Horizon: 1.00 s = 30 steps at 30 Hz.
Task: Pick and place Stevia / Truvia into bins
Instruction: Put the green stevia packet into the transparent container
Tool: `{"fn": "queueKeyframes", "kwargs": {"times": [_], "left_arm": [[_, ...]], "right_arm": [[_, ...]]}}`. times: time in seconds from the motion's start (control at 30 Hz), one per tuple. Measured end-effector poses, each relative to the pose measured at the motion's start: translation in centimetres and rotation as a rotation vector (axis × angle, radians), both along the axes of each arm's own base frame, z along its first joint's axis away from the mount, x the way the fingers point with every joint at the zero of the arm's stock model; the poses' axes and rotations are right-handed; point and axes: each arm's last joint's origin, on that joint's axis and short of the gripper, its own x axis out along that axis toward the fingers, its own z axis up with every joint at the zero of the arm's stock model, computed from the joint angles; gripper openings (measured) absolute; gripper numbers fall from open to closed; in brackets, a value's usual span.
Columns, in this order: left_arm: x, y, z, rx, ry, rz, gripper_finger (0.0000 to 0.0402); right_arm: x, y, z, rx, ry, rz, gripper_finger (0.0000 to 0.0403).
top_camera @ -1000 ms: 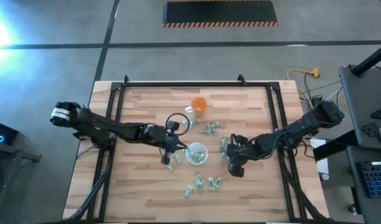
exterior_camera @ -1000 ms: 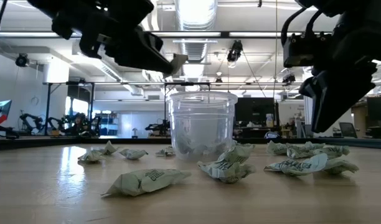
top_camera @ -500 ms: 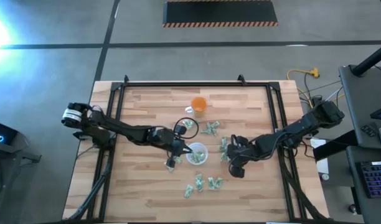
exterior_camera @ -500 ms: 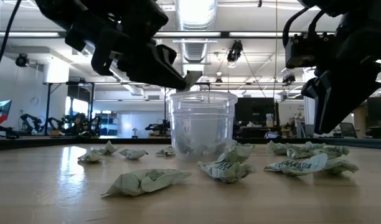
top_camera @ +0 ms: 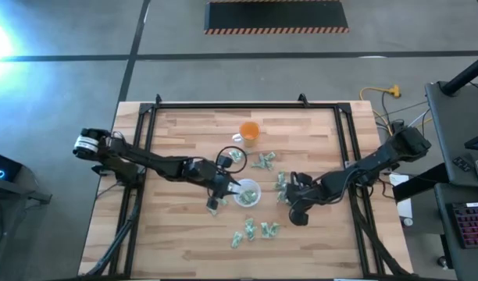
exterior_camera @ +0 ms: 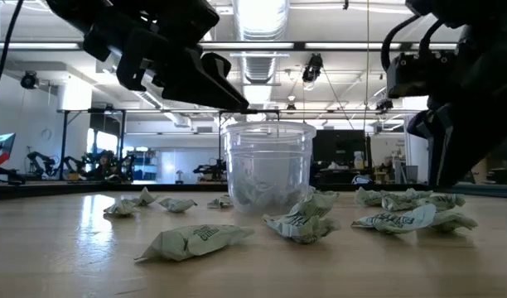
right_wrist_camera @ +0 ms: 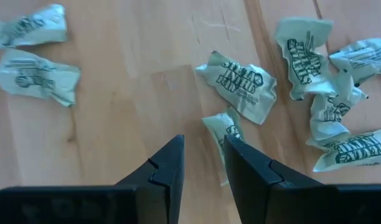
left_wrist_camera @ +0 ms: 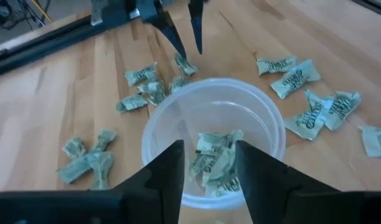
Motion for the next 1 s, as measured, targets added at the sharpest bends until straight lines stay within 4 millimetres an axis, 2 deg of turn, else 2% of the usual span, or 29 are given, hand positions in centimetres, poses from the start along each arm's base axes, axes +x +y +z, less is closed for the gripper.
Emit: {"fn": "queueKeyframes", "kwargs": {"times": [0.27,0.6,0.73,0.9,1.0], "left_arm": [[-1.2,0.2,1.4,-0.002,-0.018,0.005,0.0128],[-2.0,0.3,1.7,-0.005,-0.023,0.018,0.0128],[-2.0,0.3,1.7,-0.005,-0.022,0.017,0.0128],[-2.0,0.3,1.7,-0.005,-0.022,0.017,0.0128],[-2.0,0.3,1.7,-0.005,-0.021,0.018,0.0128]], "right_arm": [[0.1,0.0,-1.3,-0.059,0.047,0.016,0.0095],[0.1,-0.3,-1.5,-0.121,0.046,-0.005,0.0076],[0.0,-0.3,-1.6,-0.138,0.043,-0.011,0.0059],[0.0,-0.3,-1.6,-0.142,0.046,-0.002,0.0017],[0.0,-0.3,-1.6,-0.144,0.047,0.001,0.0010]]}}
